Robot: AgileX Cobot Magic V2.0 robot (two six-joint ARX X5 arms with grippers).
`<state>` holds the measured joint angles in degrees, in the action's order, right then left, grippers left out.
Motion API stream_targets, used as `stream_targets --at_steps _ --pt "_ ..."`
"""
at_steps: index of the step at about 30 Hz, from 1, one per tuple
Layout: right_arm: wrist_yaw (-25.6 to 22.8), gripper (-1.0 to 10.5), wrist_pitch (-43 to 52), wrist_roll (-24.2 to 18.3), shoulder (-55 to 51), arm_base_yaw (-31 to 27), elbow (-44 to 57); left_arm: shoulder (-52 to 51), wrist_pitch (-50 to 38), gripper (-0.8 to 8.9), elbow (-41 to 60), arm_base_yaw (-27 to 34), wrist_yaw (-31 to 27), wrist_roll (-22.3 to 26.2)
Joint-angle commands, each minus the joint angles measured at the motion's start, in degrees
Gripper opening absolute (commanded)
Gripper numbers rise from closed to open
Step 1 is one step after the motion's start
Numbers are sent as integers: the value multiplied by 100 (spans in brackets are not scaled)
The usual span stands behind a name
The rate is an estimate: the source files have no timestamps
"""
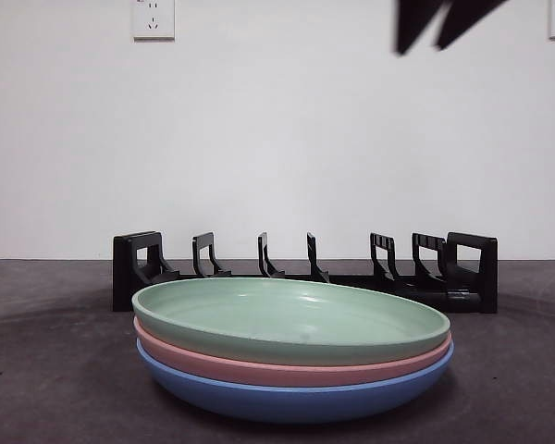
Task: Place the plate
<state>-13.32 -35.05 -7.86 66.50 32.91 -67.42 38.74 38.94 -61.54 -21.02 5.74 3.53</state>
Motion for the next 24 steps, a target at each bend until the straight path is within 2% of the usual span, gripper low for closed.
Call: stream_targets --at_steps 1,5,9,10,11,12,13,14,19,24 --pt "442 279 343 -584 -63 -855 -57 549 -468 344 -15 -15 -15 -144" --pt "601 279 494 -540 -72 -1547 -57 1239 -894 344 -17 -15 -20 -162" --pt "590 278 415 -520 -70 -1735 -57 1681 -896 339 -22 -15 -17 -319" --pt "581 273 426 -522 -70 -1751 -57 1759 -901 310 -22 -15 -17 -310" --pt "581 219 470 -518 -70 -1762 -57 1810 -905 207 -22 -15 -17 -299" --pt "590 87 511 -494 -70 -1764 -57 1840 -916 42 -22 -15 -17 -243" --pt "590 -8 531 -483 -72 -1762 -57 1853 -957 29 -22 -15 -17 -205" --pt "590 24 553 -468 -72 -1764 -57 1858 -1040 4 -22 -15 -17 -131" --pt "938 21 407 -420 -79 -1762 -57 1805 -1318 7 -28 -15 -17 66" --pt "925 21 503 -420 -74 -1762 -57 1779 -1325 7 -28 -15 -17 46"
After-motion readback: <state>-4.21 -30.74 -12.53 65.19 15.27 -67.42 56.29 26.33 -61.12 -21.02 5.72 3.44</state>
